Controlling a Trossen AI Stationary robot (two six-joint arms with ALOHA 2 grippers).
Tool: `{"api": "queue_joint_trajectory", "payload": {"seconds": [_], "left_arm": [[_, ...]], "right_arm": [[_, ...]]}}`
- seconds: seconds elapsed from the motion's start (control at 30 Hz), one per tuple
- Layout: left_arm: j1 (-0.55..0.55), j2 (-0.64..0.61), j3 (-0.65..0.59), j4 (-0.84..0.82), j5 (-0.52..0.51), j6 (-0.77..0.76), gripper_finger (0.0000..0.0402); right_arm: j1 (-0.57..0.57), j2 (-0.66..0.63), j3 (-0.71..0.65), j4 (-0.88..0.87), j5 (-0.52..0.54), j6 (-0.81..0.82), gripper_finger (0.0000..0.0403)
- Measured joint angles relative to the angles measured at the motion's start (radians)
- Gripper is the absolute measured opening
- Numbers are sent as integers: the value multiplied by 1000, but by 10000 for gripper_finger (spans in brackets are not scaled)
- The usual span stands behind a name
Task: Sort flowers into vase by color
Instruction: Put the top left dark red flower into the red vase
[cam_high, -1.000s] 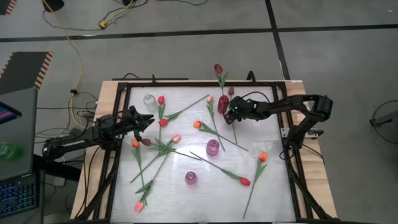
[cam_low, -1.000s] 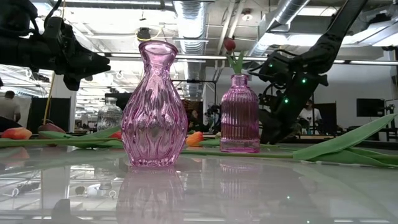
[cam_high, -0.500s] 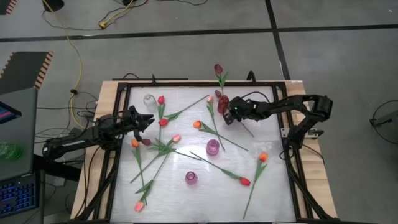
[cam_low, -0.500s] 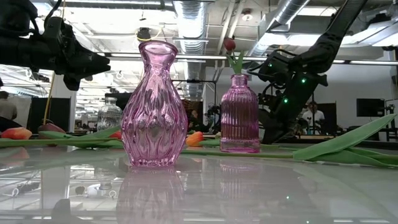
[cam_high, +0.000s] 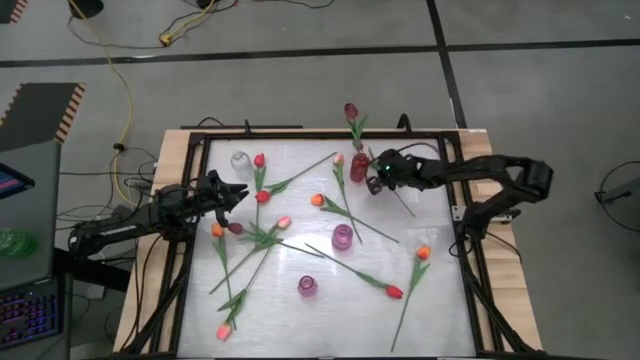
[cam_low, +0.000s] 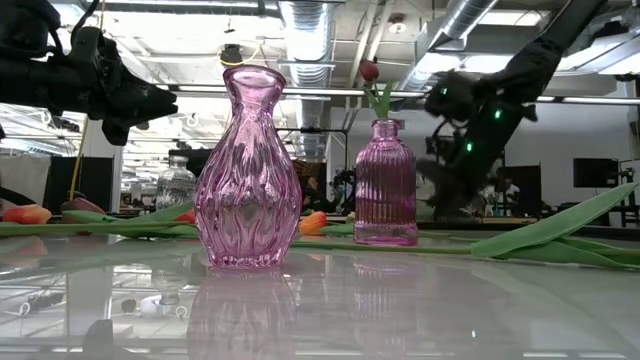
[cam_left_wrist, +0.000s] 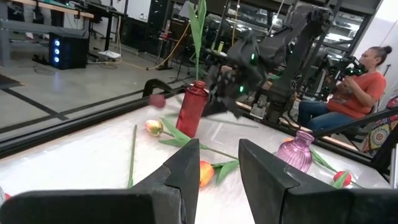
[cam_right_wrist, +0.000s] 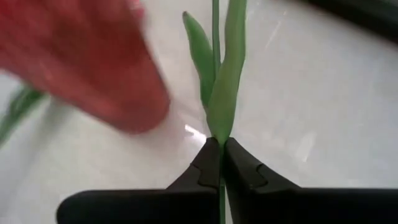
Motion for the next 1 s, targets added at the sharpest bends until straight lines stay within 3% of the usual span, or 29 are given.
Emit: {"api": "queue_joint_trajectory", "payload": {"seconds": [0.3,0.53,0.7,1.0], "left_arm": [[0,0,0,0,0,2,98],[0,0,0,0,0,3,98],[0,0,0,0,0,3,98],[0,0,0,0,0,2,98]], "right_arm": [[-85,-252,0,19,20,-2,35],[-112,-387,0,238,12,-24,33],[-94,-415,2,463,-49,-96,34],[-30,-363,2,882,-253,-296,34]]}}
